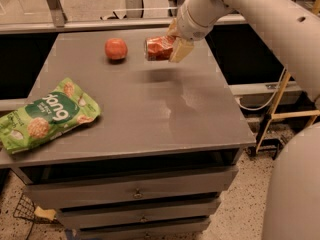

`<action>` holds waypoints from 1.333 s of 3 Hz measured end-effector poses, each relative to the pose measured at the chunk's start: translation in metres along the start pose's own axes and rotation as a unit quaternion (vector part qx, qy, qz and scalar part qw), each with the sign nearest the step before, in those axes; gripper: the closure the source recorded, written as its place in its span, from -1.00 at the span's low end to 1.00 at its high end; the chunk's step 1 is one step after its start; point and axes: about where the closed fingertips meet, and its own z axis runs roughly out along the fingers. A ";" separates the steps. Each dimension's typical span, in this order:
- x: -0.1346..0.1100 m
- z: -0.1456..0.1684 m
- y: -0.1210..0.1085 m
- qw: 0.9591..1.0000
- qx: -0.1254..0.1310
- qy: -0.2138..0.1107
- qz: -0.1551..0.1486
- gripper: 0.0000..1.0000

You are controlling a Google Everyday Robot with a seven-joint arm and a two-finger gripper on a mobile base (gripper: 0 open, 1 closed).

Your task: Move coke can near apple

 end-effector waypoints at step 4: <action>-0.007 0.070 -0.041 0.998 -0.031 -0.025 0.042 1.00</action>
Offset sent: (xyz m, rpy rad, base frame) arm 0.0628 0.0368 -0.0052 0.0772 0.0410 -0.0301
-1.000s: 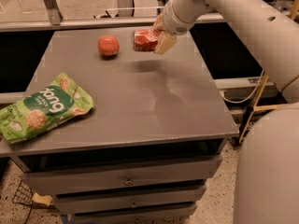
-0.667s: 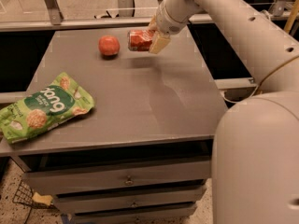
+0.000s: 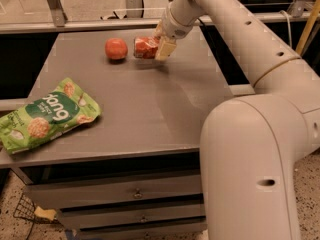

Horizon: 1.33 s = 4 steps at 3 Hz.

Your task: Move coke can near apple

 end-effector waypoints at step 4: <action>0.000 0.029 0.001 0.999 -0.034 -0.003 0.009 0.19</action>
Offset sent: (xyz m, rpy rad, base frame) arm 0.0216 0.0092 -0.0118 -0.0082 0.0859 0.0142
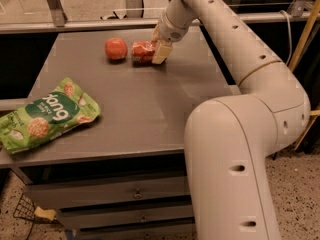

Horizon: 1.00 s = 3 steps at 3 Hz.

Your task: Move coke can near apple

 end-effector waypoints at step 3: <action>-0.002 0.012 0.002 1.000 -0.007 -0.001 -0.001 -1.00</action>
Offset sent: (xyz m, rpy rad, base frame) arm 0.0004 0.0025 -0.0039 -0.0007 0.0048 0.0029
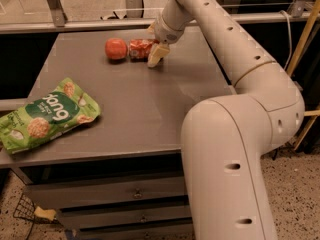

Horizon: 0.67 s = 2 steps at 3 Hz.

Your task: Move coke can near apple

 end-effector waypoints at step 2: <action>0.002 -0.028 0.004 1.000 0.001 -0.020 -0.006 -1.00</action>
Offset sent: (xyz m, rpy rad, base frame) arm -0.0275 -0.0442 0.0562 0.0850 -0.0135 0.0568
